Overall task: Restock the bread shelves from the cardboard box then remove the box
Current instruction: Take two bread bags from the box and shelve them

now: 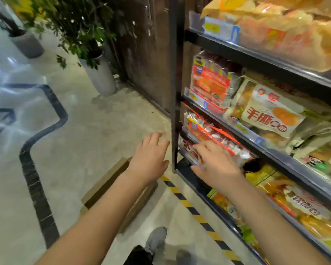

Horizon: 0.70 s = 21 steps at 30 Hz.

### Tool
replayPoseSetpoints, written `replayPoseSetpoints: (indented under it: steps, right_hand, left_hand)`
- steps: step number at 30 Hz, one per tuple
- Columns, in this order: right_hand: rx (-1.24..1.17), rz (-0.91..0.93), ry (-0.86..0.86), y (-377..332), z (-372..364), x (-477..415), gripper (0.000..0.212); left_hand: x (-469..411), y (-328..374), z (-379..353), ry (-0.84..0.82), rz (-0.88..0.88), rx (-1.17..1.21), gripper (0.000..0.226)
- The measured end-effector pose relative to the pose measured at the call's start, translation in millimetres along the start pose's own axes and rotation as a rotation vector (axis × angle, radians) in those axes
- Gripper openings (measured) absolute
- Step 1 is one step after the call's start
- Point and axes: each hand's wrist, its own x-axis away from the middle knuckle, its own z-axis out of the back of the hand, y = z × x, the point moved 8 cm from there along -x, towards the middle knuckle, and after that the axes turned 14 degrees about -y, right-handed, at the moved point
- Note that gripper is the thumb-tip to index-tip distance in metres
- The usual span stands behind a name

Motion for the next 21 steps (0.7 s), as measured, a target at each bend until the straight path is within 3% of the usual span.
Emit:
replayPoseSetpoints:
  steps: [4, 12, 21]
  right_hand:
    - [0.092, 0.177, -0.168, -68.3, -36.5, -24.6, 0.062]
    - [0.268, 0.441, -0.329, -197.5, -99.2, -83.5, 0.057]
    - [0.395, 0.507, -0.502, -287.6, -157.7, -169.1, 0.063]
  left_hand:
    - [51.9, -69.9, -42.6, -0.08, 0.198, 0.032, 0.062]
    - [133.8, -197.4, -117.4, -0.166, 0.549, 0.211, 0.063]
    - [144.9, -310.1, -175.0, -0.244, 0.689, 0.402, 0.054]
